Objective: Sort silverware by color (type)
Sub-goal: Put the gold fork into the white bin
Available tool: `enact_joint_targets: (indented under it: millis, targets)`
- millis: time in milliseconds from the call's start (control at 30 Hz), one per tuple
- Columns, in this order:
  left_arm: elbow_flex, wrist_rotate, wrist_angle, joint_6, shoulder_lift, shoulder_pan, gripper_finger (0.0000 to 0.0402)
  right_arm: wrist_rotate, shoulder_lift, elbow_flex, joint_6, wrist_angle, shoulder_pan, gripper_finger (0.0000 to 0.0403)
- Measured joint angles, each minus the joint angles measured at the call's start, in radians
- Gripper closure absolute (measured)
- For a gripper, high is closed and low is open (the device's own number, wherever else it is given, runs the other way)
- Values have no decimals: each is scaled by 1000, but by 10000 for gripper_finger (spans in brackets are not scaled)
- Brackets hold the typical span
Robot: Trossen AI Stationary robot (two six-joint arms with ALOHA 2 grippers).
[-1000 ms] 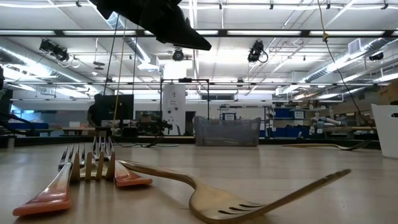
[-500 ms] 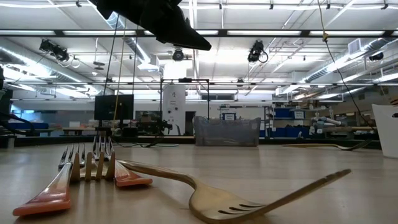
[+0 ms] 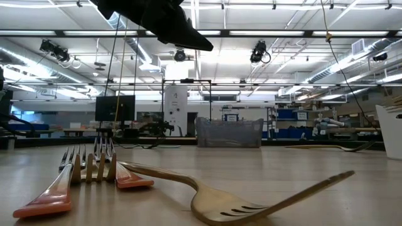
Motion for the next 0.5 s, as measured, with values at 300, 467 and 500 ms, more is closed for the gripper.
enact_joint_targets:
  millis: [300,467,500]
  targets:
    - [0,0,0,0,0,0,260,-26,0,-57,3,110,1,367]
    - [0,0,0,0,0,0,260,-44,0,-66,3,134,1,353]
    - [0,0,0,0,0,0,260,-47,0,-66,4,134,1,351]
